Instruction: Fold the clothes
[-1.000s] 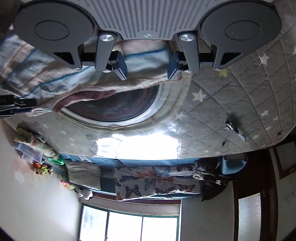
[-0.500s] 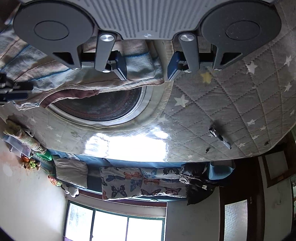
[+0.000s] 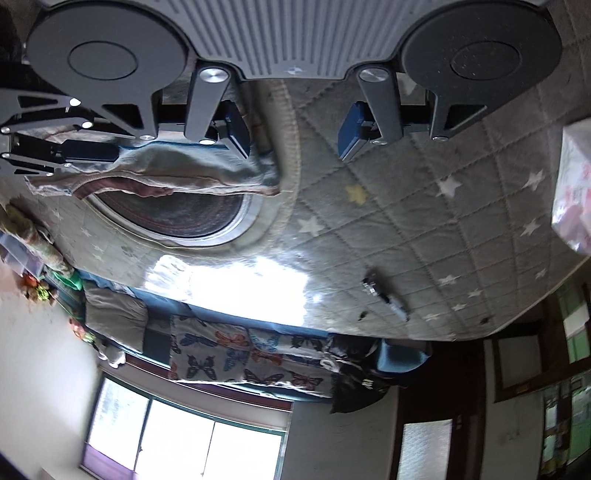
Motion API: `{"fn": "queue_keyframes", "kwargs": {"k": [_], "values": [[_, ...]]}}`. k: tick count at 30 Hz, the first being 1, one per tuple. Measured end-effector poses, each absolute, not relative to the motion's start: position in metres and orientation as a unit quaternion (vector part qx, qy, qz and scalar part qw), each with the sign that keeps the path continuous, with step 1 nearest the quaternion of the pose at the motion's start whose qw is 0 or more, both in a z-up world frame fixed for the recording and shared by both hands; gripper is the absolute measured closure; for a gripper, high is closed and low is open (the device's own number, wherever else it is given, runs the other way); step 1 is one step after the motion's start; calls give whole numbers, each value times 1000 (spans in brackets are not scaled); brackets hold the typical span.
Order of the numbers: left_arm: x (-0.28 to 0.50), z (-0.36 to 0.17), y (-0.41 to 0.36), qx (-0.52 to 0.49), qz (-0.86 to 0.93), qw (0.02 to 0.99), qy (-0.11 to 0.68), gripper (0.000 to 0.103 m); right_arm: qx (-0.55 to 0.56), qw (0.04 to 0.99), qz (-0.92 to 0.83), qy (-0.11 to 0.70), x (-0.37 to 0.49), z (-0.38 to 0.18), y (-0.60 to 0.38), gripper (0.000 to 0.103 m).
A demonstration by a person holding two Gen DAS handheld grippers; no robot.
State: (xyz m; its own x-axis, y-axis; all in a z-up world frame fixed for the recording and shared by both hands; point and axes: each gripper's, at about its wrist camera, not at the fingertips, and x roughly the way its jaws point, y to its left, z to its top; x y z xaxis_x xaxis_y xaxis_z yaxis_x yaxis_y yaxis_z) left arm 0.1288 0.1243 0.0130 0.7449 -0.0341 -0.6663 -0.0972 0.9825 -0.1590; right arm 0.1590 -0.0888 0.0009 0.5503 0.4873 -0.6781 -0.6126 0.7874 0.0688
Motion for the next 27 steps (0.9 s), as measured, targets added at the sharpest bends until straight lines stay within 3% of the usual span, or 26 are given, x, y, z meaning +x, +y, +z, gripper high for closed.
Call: {"fn": "queue_keyframes", "kwargs": {"k": [9,15,20,27], "values": [[117,16,137,-135,20,923,360,43,-121,858,356,349,139,-1,-54,59],[110,19,143,-148,27,921,358,32,-141,842,401,331,102,21,-61,57],[105,20,144,-156,35,919,362,16,-178,807,461,323,59,22,-50,56],[100,19,141,-171,33,912,371,9,-227,802,463,303,31,5,-23,59]]}}
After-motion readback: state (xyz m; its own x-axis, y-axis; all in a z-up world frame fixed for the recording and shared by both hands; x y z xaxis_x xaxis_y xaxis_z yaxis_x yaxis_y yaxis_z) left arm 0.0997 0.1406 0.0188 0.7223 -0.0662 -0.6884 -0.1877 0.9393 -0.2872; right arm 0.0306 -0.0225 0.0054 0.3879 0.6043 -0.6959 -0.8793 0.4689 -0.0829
